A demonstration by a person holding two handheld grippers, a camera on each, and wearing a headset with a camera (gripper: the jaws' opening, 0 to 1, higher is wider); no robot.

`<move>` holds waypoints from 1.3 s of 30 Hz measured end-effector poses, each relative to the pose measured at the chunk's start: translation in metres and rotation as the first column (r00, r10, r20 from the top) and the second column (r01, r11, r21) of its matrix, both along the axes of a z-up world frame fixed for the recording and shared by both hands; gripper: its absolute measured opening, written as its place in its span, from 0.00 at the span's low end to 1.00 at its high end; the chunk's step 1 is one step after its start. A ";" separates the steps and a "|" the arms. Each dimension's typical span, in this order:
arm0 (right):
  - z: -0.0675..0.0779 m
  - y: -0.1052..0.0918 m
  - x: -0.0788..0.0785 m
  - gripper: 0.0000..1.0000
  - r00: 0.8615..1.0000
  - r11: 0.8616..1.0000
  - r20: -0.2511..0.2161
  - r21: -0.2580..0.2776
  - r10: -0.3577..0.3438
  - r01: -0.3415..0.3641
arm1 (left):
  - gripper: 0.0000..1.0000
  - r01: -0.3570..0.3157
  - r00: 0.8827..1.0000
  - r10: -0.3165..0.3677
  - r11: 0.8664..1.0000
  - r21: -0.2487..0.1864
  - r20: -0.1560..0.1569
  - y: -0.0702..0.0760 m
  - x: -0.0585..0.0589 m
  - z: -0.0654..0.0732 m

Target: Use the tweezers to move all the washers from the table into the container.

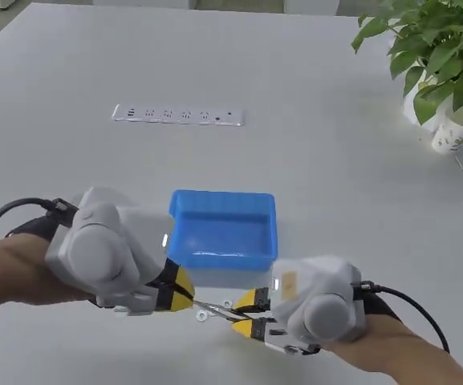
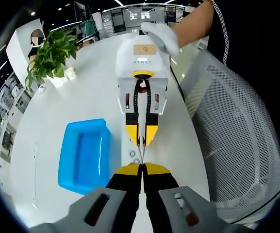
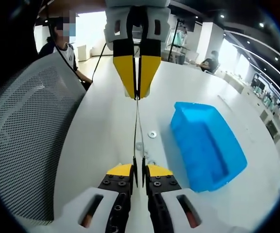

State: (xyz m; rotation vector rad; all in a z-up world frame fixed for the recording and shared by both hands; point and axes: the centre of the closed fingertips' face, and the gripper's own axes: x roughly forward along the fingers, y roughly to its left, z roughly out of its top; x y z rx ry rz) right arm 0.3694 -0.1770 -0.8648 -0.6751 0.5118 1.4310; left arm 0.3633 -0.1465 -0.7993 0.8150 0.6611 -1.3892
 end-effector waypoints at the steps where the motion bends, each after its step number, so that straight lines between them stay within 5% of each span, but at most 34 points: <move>1: 0.000 0.000 0.001 0.11 1.000 1.000 0.002 0.002 -0.004 0.004 | 0.05 0.005 1.000 -0.005 1.000 -0.004 0.004 -0.002 0.002 0.002; 17: 0.002 -0.007 0.014 0.12 0.998 0.998 0.017 0.023 -0.059 0.058 | 0.04 0.063 0.998 -0.062 0.997 -0.038 0.024 -0.027 0.014 0.017; 39: -0.002 -0.011 0.022 0.12 0.997 0.996 0.004 0.022 -0.082 0.082 | 0.04 0.107 0.994 -0.106 0.994 -0.037 0.022 -0.044 0.025 0.018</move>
